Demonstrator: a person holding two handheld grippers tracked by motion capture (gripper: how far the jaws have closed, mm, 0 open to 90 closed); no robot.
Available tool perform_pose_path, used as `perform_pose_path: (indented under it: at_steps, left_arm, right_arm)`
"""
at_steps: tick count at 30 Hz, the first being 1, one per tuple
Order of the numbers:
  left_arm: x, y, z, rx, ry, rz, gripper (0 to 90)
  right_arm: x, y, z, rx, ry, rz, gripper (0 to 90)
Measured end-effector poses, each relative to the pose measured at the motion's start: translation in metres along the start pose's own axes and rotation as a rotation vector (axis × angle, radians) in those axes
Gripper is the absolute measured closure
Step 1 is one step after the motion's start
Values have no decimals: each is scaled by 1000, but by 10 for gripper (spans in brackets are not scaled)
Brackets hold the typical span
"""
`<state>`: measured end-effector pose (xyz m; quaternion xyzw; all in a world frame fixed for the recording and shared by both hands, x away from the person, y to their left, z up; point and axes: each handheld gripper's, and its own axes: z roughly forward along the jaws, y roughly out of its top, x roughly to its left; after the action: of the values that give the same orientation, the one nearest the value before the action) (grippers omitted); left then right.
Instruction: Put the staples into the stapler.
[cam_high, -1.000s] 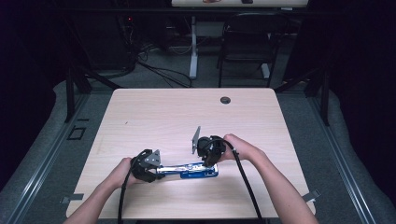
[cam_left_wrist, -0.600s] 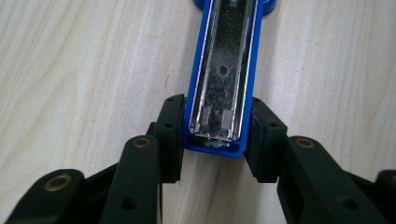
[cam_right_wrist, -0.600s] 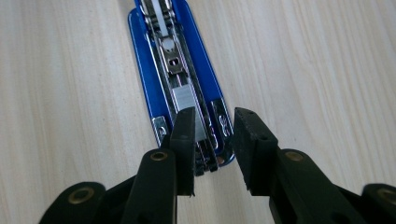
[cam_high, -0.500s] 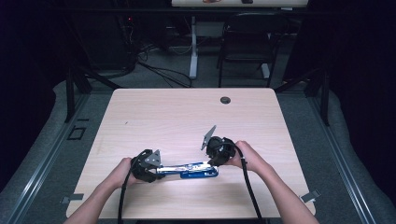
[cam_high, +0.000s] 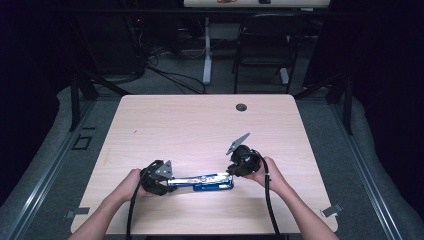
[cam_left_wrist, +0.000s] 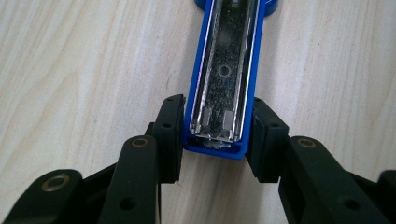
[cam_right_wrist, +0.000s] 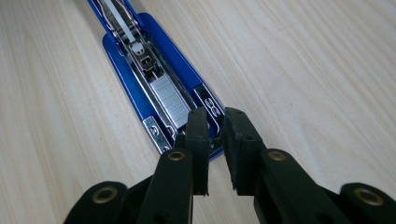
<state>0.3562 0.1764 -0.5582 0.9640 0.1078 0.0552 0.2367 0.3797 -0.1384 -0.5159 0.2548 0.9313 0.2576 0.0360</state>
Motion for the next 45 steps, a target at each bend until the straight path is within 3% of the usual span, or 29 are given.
perform_pose_path:
  at_steps: [7, 15, 24, 33, 38, 45]
  left_arm:
    - [0, -1, -1, -7, 1, 5, 625]
    - [0, -1, -4, -25, -2, 9, 628]
    - [1, 1, -9, -29, -8, 27, 631]
    - [-2, 5, -14, -33, 20, 51, 630]
    - [-3, 8, -17, -28, 35, 61, 628]
    - [-4, 9, -18, -26, 41, 61, 625]
  right_arm:
    - [-1, -3, 5, 7, 28, 46, 839]
    - [-1, -5, 7, 1, 25, 73, 840]
    - [2, -5, 7, 0, 4, 61, 841]
    - [4, -3, 7, 5, -12, 39, 847]
    - [10, 5, 6, -31, -24, 14, 858]
    - [27, 21, 11, -80, -5, -30, 857]
